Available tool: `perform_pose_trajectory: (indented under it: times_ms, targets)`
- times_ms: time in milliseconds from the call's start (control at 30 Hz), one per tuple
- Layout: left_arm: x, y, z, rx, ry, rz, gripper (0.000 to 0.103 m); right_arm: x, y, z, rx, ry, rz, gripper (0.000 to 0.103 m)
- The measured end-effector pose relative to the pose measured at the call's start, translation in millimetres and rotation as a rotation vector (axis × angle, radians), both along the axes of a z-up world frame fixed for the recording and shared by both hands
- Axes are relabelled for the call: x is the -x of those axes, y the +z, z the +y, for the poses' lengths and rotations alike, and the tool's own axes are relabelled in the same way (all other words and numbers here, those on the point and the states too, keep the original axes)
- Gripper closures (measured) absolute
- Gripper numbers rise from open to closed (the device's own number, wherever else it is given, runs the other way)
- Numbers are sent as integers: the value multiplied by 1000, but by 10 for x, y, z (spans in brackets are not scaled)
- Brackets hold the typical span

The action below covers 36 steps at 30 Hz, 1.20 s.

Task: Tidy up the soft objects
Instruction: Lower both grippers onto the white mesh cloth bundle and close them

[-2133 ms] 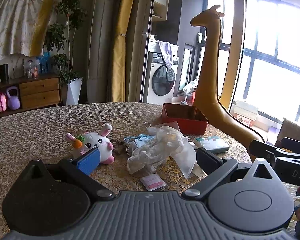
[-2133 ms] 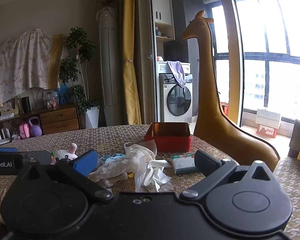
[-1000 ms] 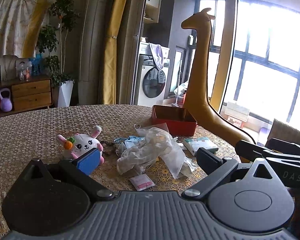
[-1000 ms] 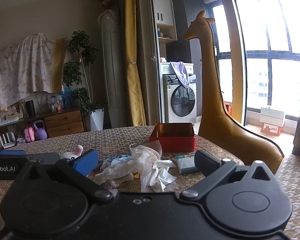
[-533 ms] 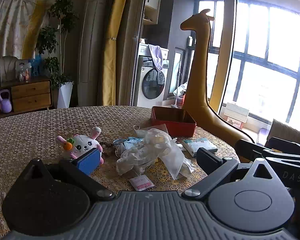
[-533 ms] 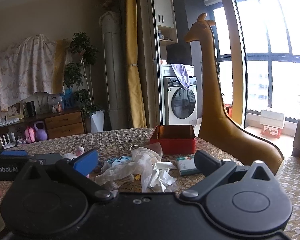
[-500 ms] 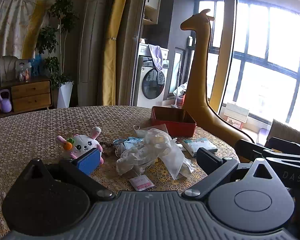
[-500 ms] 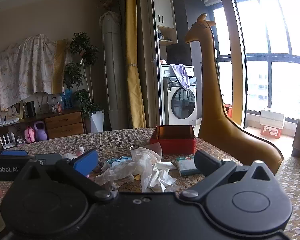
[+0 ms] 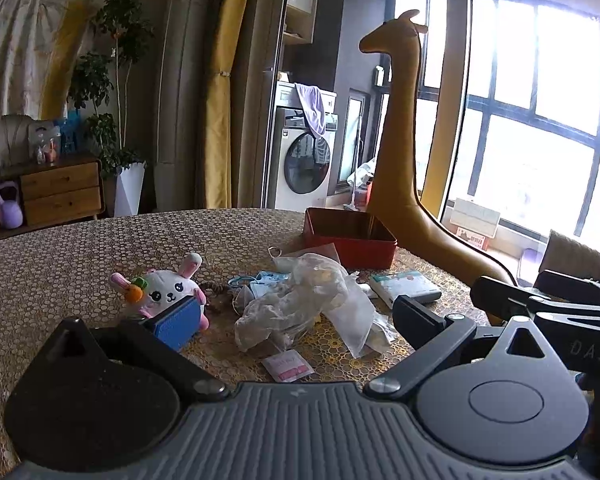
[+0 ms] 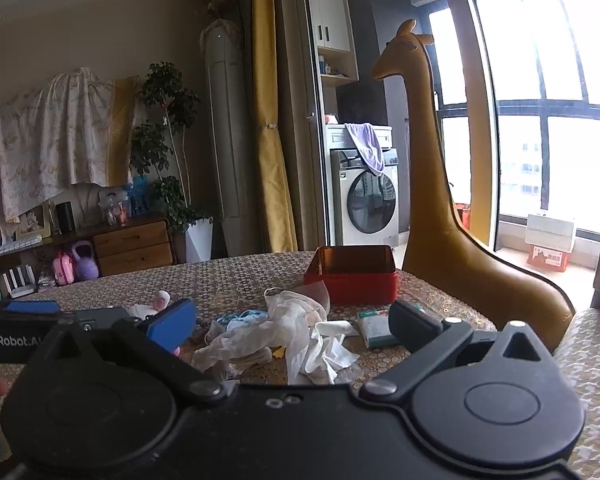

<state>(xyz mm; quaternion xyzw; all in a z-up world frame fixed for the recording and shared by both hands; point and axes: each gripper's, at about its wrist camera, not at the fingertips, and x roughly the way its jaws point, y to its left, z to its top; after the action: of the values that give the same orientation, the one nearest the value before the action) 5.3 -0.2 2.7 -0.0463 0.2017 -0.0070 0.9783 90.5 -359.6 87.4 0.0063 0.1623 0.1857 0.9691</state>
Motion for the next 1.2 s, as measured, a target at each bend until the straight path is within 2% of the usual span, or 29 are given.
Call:
perform_pose_trajectory:
  times_ms: [233,333,533,767,900,1000,1200]
  targets:
    - [-255,-60,21,0,2,30,0,-215,-16,-21,10,38,3,0]
    - [-416,-102,18,-23,7,46,0,-383,-37,-52,16,50,35,0]
    - [-759,-188,50,2,0,97,0,-736,-86,-135,54,102,104,0]
    - [-1219,-238,-23,-9,-15,132,0,-1026,-257,-111,171,160,164,3]
    - [-1510,-298,-58,0,-6,160,0,-1141,-292,-74,183,226,212,4]
    - [-1751,-375,-98,3,0,198,0,-1225,-321,-1,209,266,241,10]
    - [-2139,-586,-149,5,8,281,0,-1484,-466,126,288,318,282,15]
